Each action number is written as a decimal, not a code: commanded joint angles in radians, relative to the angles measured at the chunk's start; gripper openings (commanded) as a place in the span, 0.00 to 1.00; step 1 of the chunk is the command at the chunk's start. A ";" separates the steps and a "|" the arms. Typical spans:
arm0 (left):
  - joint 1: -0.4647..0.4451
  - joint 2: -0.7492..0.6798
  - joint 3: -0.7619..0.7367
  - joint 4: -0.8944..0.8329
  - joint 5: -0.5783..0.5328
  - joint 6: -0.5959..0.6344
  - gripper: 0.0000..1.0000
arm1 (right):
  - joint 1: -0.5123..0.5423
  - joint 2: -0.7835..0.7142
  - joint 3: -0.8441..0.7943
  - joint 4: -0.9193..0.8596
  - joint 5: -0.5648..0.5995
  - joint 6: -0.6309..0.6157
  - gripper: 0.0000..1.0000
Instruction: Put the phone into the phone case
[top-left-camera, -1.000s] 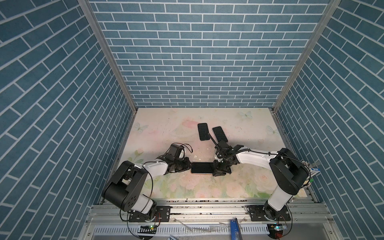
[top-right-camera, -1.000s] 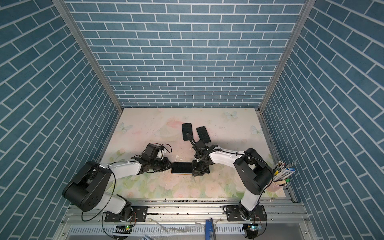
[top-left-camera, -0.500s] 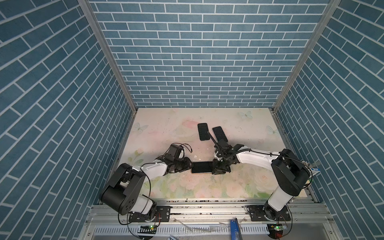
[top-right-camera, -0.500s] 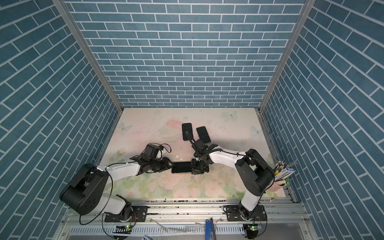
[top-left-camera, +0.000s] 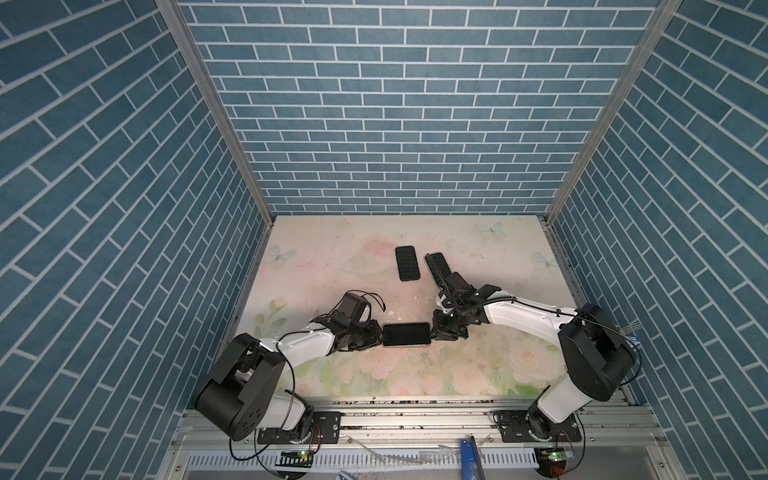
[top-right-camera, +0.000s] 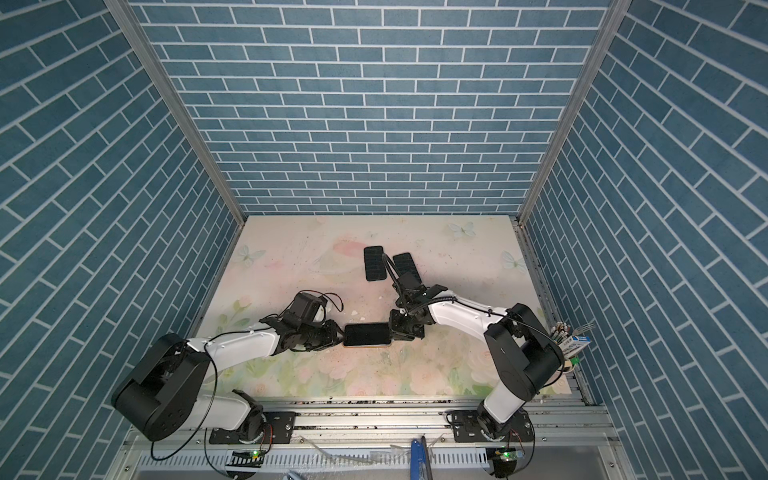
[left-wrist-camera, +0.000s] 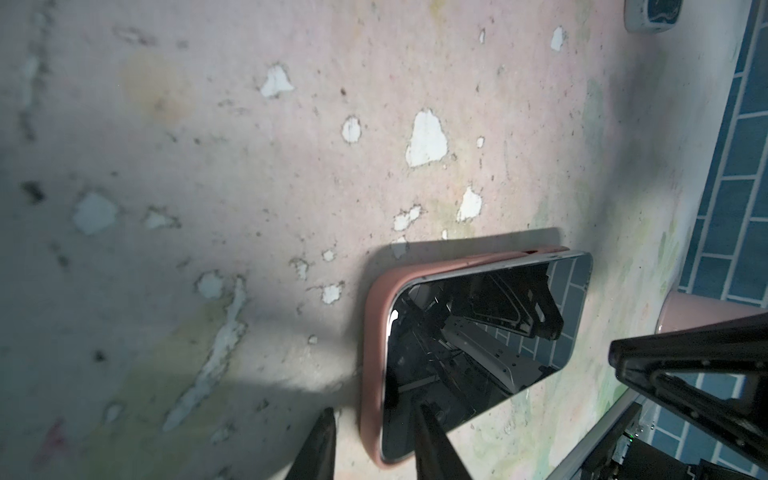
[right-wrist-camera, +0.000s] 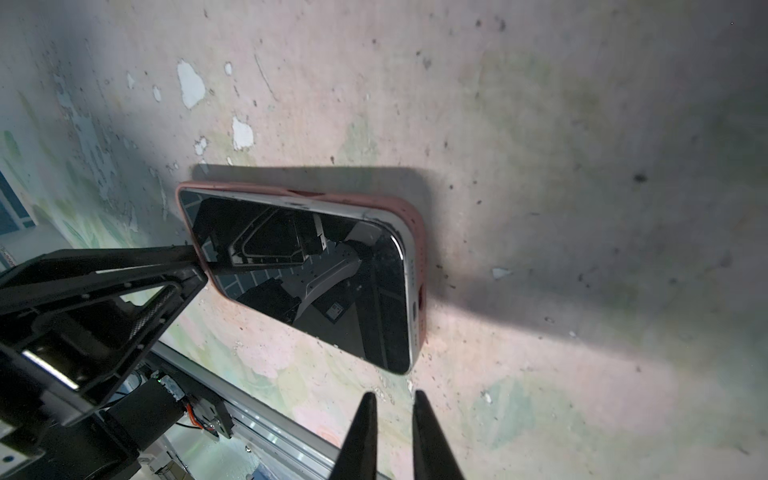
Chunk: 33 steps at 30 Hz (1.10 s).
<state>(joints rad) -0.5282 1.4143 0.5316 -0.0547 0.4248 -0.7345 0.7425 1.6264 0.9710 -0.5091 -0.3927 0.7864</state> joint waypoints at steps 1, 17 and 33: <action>-0.003 0.054 0.019 -0.017 0.003 0.022 0.31 | -0.006 0.037 0.009 -0.005 0.008 -0.033 0.18; -0.003 0.070 0.024 -0.005 0.019 0.031 0.30 | 0.005 0.098 -0.008 0.083 -0.067 -0.004 0.13; -0.003 0.083 0.027 0.008 0.033 0.037 0.19 | 0.069 0.154 0.027 0.124 -0.070 0.045 0.11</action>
<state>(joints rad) -0.5152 1.4693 0.5678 -0.0391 0.4229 -0.7105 0.7628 1.7241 0.9882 -0.4545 -0.4232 0.8146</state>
